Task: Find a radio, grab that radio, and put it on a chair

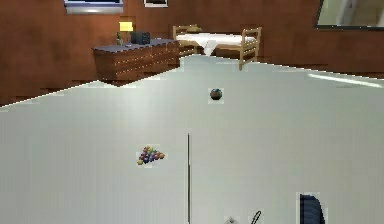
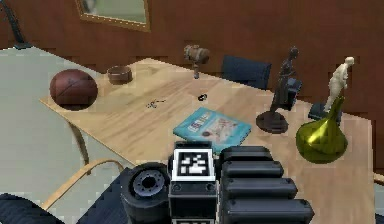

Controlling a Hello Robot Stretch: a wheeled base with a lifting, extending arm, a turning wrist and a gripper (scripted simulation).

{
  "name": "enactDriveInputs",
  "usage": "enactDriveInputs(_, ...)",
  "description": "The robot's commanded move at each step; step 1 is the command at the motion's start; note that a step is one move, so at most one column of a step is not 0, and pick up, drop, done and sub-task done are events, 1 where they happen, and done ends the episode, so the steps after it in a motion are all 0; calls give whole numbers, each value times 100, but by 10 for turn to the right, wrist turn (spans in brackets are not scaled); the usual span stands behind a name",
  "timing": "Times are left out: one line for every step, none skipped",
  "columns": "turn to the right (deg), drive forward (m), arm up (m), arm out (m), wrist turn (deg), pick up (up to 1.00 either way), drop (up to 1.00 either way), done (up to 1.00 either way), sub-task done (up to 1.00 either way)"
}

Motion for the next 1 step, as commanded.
enactDriveInputs(0,0,0,42,0,0,0,0,0)
